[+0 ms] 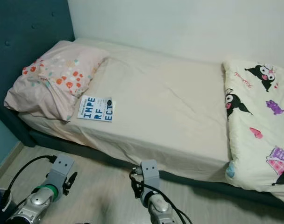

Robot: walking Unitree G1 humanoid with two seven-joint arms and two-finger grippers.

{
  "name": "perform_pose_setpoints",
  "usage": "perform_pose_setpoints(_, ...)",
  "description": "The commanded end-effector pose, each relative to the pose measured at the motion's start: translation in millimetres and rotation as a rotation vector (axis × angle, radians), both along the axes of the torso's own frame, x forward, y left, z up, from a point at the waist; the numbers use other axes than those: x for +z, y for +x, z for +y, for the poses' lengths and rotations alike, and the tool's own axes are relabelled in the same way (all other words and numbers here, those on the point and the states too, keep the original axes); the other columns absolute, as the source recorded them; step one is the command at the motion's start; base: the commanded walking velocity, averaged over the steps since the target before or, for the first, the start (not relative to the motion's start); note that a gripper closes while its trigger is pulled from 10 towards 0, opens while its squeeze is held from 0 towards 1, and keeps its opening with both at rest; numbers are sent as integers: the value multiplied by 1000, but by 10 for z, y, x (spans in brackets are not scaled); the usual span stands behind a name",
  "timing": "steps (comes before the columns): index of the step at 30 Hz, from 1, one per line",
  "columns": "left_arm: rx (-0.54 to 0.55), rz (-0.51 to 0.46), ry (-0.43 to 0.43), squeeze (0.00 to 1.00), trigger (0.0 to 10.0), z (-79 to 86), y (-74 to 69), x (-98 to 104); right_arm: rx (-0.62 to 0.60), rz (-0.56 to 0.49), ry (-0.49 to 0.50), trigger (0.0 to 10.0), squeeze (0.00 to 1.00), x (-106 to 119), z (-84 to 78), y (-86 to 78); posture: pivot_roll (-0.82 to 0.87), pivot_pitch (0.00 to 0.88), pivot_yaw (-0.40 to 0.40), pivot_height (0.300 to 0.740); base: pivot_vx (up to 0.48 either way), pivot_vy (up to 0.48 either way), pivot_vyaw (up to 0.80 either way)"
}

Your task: Clean up the room

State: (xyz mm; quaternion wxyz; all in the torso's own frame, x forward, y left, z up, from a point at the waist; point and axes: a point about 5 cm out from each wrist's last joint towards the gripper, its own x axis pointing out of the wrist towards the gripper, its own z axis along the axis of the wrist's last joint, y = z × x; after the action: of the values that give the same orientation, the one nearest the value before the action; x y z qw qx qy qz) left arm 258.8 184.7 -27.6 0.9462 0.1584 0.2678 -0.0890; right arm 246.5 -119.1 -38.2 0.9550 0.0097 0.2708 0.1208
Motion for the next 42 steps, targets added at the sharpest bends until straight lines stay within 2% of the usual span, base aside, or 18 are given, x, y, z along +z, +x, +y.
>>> perform_pose_setpoints(1,0,3,-4,0,10000,-10,-37,-26,-1,22,-3,10000,0,-35,-6,-40,21,25,15,740,-304,0,0)
perform_pose_setpoints(38,5,4,6,0,10000,5,-33,-24,0,30,6,10000,0,-39,5,-42,23,29,18,740,-386,0,0)
perform_pose_setpoints(42,5,1,5,0,10000,3,-30,-21,0,30,5,10000,0,-38,5,-39,24,28,18,740,0,0,0)
